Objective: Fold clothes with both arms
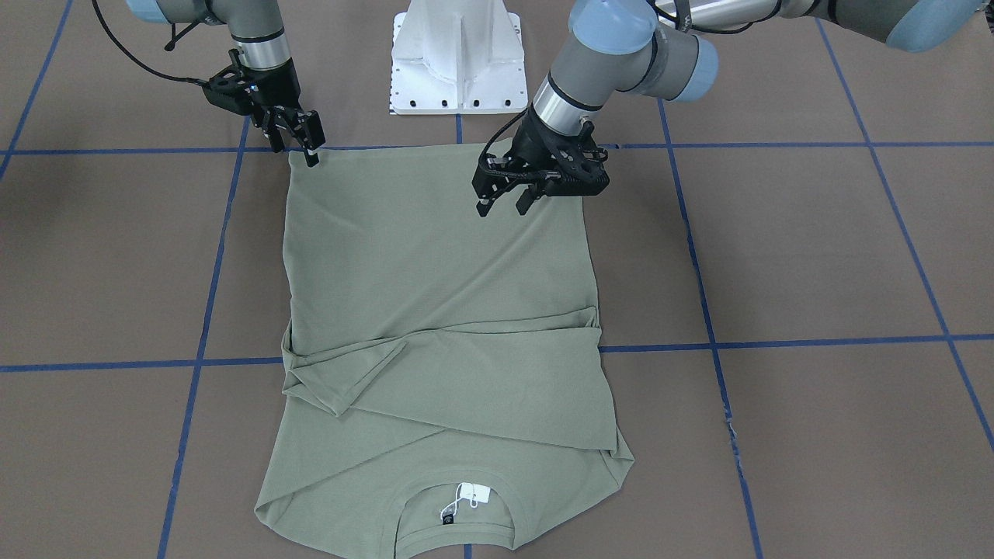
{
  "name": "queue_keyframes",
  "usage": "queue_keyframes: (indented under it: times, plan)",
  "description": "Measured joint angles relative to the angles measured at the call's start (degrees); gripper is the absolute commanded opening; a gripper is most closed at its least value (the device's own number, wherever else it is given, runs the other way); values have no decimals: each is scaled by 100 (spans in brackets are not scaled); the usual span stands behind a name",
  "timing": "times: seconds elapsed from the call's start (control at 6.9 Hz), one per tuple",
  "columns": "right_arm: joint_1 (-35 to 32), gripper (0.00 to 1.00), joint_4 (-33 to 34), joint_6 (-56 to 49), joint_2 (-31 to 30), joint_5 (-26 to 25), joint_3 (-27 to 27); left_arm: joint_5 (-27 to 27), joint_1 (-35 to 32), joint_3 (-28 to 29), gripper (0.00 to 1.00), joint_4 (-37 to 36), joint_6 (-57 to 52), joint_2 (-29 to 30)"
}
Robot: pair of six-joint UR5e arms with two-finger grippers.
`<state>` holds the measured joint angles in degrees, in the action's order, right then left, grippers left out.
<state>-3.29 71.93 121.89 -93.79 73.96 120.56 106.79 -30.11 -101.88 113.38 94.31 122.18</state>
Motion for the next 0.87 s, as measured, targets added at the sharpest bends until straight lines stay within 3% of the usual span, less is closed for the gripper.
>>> queue_keyframes:
  times: [0.14, 0.29, 0.58, 0.72, 0.87]
  plan:
    - [54, 86, 26, 1, -19, 10, -9, 0, 1, 4, 74, 0, 5, 0]
    - [109, 78, 35, 12, -50, 44, -9, -1, 1, 7, 74, 0, 7, -1]
    - [151, 36, 40, 75, -70, 129, -2, -1, 4, 10, 74, 0, 14, -1]
    - [151, 0, 42, 95, -82, 143, -1, -1, 5, 10, 74, 0, 16, -4]
    - [148, 0, 38, 107, -92, 143, -1, -1, 5, 10, 74, 0, 16, -7]
